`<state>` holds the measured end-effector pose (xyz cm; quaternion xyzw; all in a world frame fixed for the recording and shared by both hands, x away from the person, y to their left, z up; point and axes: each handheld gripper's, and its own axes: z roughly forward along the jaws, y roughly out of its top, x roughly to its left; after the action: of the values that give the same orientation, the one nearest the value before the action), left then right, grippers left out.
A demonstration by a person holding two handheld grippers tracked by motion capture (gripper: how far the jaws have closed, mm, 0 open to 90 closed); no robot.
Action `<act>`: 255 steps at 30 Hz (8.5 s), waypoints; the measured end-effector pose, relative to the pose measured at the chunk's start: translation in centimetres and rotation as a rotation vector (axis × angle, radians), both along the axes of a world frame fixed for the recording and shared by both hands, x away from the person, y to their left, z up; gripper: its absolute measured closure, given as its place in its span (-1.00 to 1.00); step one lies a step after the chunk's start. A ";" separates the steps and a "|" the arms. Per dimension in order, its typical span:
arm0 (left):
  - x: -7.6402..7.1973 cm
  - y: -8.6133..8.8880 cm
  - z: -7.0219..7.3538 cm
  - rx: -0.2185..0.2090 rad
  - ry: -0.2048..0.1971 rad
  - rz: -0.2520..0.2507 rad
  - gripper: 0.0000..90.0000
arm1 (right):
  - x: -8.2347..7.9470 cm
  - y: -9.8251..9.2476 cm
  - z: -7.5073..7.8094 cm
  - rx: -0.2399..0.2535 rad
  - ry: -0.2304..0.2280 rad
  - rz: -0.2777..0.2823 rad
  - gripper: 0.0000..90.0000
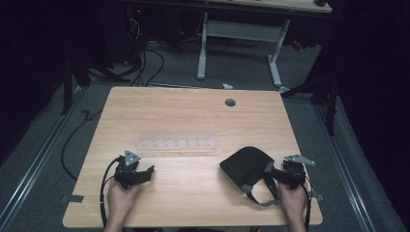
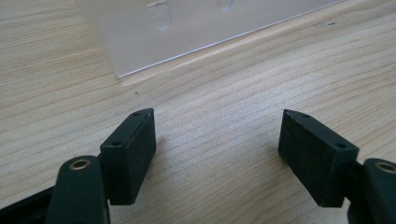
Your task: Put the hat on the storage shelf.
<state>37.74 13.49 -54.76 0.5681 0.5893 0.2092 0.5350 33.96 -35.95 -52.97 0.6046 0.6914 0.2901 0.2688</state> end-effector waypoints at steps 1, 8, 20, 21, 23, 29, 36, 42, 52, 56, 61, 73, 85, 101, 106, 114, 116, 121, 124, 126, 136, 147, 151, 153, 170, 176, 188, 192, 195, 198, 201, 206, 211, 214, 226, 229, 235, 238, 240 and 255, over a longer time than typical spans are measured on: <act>0.0 0.0 0.0 0.000 0.000 0.000 -0.38 | 0.0 0.0 0.0 0.002 0.001 -0.002 -0.20; 0.0 0.0 0.0 0.000 0.000 0.001 -0.38 | 0.0 0.0 0.0 0.000 0.000 0.000 -0.20; 0.0 0.0 0.0 0.000 0.001 0.001 -0.38 | 0.0 -0.4 0.1 0.018 0.007 0.002 -0.14; 0.0 0.0 0.0 0.000 0.000 0.001 -0.38 | 0.0 -0.7 0.2 0.036 0.012 -0.008 -0.14; 0.0 0.0 0.0 0.000 0.000 0.001 -0.38 | -0.1 -0.9 0.3 0.036 0.014 -0.009 -0.14; 0.0 0.0 0.0 0.000 0.000 0.001 -0.38 | -1.2 -1.8 1.0 0.071 -0.022 -0.010 -0.11; 0.0 0.0 0.0 0.000 0.000 0.002 -0.38 | -2.9 -2.7 1.4 0.178 -0.061 -0.004 0.00; 0.0 0.0 0.0 0.000 0.000 0.002 -0.38 | -4.3 -2.3 2.0 0.197 -0.093 0.018 0.02; 0.0 0.0 0.0 0.000 0.001 0.002 -0.38 | -6.2 -1.0 3.9 0.191 -0.157 0.076 -0.04; 0.0 0.0 0.0 0.000 0.001 0.002 -0.38 | -6.2 -0.3 3.9 0.186 -0.138 0.108 -0.05; 0.0 0.0 0.0 0.000 0.001 0.003 -0.38 | -5.8 0.4 3.7 0.200 -0.123 0.137 -0.12; 0.0 0.0 0.0 0.001 0.002 0.001 -0.39 | -3.0 1.7 3.4 0.189 -0.090 0.173 -0.27; 0.0 0.0 0.0 0.001 0.001 0.000 -0.39 | -1.4 2.1 2.9 0.214 -0.061 0.185 -0.23; 0.0 0.0 0.0 0.000 0.002 0.001 -0.39 | -0.2 2.2 1.9 0.268 -0.014 0.235 0.01; 0.0 0.0 0.0 0.000 0.002 0.001 -0.39 | -0.4 2.3 1.6 0.264 -0.007 0.240 0.15; 0.0 0.0 0.0 0.000 0.002 0.000 -0.39 | -0.6 2.1 1.3 0.253 -0.013 0.255 0.27; 0.0 0.0 0.0 0.000 0.002 0.000 -0.39 | -0.7 2.0 1.3 0.257 -0.009 0.255 0.30; 0.0 0.0 0.0 0.000 0.002 0.000 -0.39 | -0.8 1.9 1.4 0.260 -0.007 0.270 0.41; 0.0 0.0 0.0 0.000 0.002 0.000 -0.39 | -0.9 1.9 1.5 0.269 -0.006 0.280 0.47; 0.0 0.0 0.0 0.000 0.002 0.000 -0.39 | -0.9 1.9 1.5 0.270 -0.007 0.291 0.50; 0.0 0.0 0.0 0.000 0.002 0.000 -0.39 | -1.2 2.0 1.7 0.292 0.000 0.339 0.71; 0.0 0.0 0.0 0.000 0.002 0.000 -0.39 | -2.0 2.8 2.4 0.281 -0.040 0.391 0.88; -0.1 -0.1 0.0 0.000 0.002 -0.001 -0.40 | -2.0 2.8 2.4 0.297 -0.041 0.392 0.90; -0.1 -0.1 0.0 -0.001 0.003 -0.003 -0.40 | -2.2 2.9 2.6 0.303 -0.044 0.394 0.90; -0.1 -0.1 0.0 -0.003 0.003 -0.014 -0.42 | -2.4 2.7 3.6 0.339 -0.067 0.378 0.91; 0.0 -0.1 0.0 -0.001 0.004 -0.021 -0.43 | -2.8 2.9 4.3 0.339 -0.088 0.384 0.91; -0.1 -0.1 0.0 -0.001 0.006 -0.070 -0.46 | -2.1 2.8 4.9 0.398 -0.111 0.396 0.91; -0.2 -0.1 0.0 0.001 0.006 -0.077 -0.46 | -2.2 2.9 4.9 0.396 -0.111 0.398 0.91; -0.2 -0.1 0.0 0.001 0.006 -0.077 -0.46 | -2.2 2.8 4.9 0.399 -0.115 0.403 0.91; -0.2 0.0 0.0 0.003 0.005 -0.078 -0.45 | -2.3 2.7 5.0 0.410 -0.122 0.407 0.91; -0.3 0.1 0.0 0.000 0.001 -0.076 -0.41 | -2.4 2.7 5.1 0.418 -0.124 0.410 0.91; -0.5 0.1 0.1 -0.002 0.001 -0.082 -0.40 | -2.6 2.8 5.5 0.419 -0.132 0.420 0.91; -0.6 0.1 0.1 0.009 0.003 -0.083 -0.40 | -2.9 2.7 6.2 0.431 -0.146 0.427 0.91; -0.7 -0.1 0.3 0.002 -0.002 -0.086 -0.40 | -3.0 2.7 6.6 0.434 -0.150 0.423 0.91; -2.6 -1.6 2.3 -0.006 -0.072 -0.163 -0.39 | -3.1 3.4 7.3 0.447 -0.150 0.435 0.91; -3.0 -2.4 3.1 -0.008 -0.103 -0.192 -0.39 | -3.1 3.6 7.4 0.449 -0.147 0.439 0.91; -3.7 -4.4 3.8 0.011 -0.128 -0.263 -0.39 | -3.1 4.0 7.8 0.459 -0.144 0.452 0.91; -4.1 -5.1 3.8 0.025 -0.126 -0.295 -0.39 | -3.1 4.2 8.1 0.464 -0.147 0.457 0.91; -4.3 -5.4 4.1 0.022 -0.130 -0.313 -0.40 | -3.1 4.4 8.3 0.466 -0.149 0.464 0.91; -5.9 -7.2 7.4 -0.042 -0.188 -0.423 -0.40 | -2.7 7.1 9.5 0.452 -0.124 0.519 0.91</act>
<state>31.86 6.26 -47.31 0.6455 0.4089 0.1322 0.6314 31.31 -28.85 -43.52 0.4339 0.7229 0.5307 0.0869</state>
